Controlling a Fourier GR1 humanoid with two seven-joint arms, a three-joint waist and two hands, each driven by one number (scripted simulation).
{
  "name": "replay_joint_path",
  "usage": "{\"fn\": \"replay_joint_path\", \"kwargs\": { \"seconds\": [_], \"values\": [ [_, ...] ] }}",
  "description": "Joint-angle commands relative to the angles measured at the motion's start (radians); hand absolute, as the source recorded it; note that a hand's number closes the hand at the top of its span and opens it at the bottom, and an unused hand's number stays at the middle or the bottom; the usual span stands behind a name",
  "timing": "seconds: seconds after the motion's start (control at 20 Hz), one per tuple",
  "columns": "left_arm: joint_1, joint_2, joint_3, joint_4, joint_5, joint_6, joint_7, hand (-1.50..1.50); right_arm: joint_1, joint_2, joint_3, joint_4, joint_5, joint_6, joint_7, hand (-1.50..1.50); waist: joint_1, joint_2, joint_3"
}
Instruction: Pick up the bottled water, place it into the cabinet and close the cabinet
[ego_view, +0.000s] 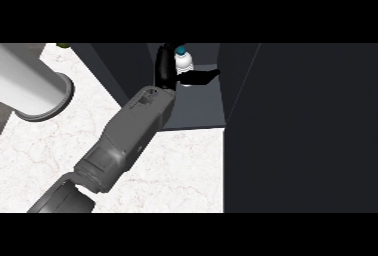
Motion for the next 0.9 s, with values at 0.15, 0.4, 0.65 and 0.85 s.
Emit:
{"fn": "replay_joint_path", "kwargs": {
  "seconds": [0.15,0.4,0.65,0.85],
  "values": [
    [-0.047,-0.005,0.049,0.048,0.034,-0.055,-0.025,-1.5,-0.034,-0.016,-0.01,-0.088,-0.085,-0.031,0.076,-1.5,0.005,0.002,0.0],
    [-0.057,-0.004,0.11,0.026,0.059,-0.131,-0.12,-1.5,-0.026,0.001,0.0,-0.079,-0.046,-0.023,0.045,-1.5,0.01,-0.001,0.0],
    [-0.037,-0.005,0.111,-0.073,0.097,-0.241,-0.096,-1.5,-0.019,0.025,0.018,-0.082,-0.009,-0.028,0.049,-1.5,0.028,-0.014,0.0],
    [0.042,-0.005,0.058,-0.154,0.121,-0.265,-0.111,-1.5,0.004,0.031,0.031,-0.132,-0.034,-0.022,0.06,-1.5,0.029,-0.018,0.0]
  ]
}}
